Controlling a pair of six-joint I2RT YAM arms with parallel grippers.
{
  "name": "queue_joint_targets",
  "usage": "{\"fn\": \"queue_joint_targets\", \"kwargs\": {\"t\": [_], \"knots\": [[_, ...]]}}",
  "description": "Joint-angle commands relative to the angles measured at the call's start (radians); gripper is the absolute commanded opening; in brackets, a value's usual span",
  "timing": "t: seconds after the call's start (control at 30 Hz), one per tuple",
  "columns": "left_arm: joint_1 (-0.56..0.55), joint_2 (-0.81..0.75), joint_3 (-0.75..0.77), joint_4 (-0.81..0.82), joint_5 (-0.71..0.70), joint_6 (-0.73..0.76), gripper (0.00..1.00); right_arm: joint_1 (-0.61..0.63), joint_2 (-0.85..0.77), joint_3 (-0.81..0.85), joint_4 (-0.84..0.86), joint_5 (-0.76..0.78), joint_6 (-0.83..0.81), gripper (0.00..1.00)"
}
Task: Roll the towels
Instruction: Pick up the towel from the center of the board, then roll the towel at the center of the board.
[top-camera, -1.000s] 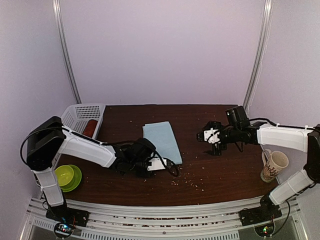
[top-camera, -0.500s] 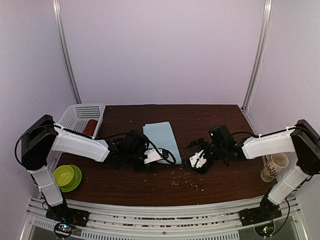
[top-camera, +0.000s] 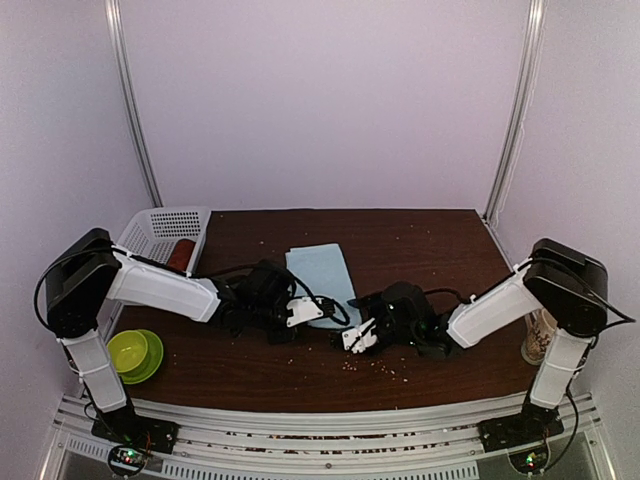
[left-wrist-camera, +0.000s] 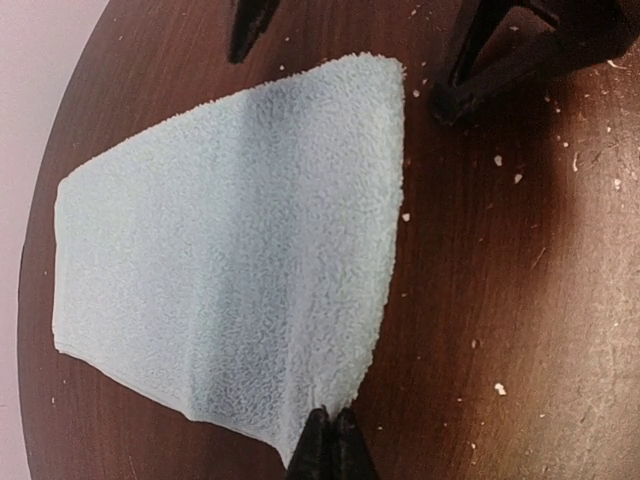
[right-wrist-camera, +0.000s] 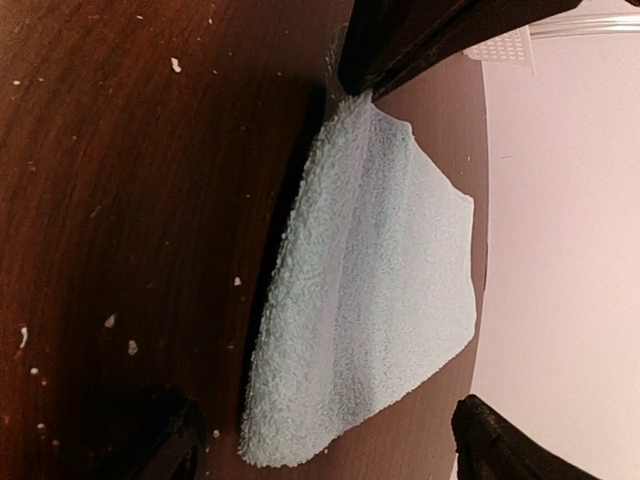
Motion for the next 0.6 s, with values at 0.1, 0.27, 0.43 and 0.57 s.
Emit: {"fn": "queue_joint_targets", "kwargs": {"t": [0.1, 0.27, 0.43, 0.57], "knots": [[0.020, -0.013, -0.016, 0.049, 0.038, -0.016, 0.00, 0.036, 0.115, 0.015, 0.052, 0.197, 0.005, 0.68], [0.024, -0.027, -0.027, 0.055, 0.045, -0.017, 0.00, 0.042, 0.170, 0.022, 0.088, 0.242, -0.016, 0.54], [0.025, -0.033, -0.031, 0.053, 0.058, -0.011, 0.00, 0.047, 0.190, 0.065, 0.046, 0.274, 0.004, 0.18], [0.024, -0.062, -0.042, 0.045, 0.067, -0.008, 0.01, 0.046, 0.129, 0.138, -0.190, 0.201, 0.073, 0.03]]}}
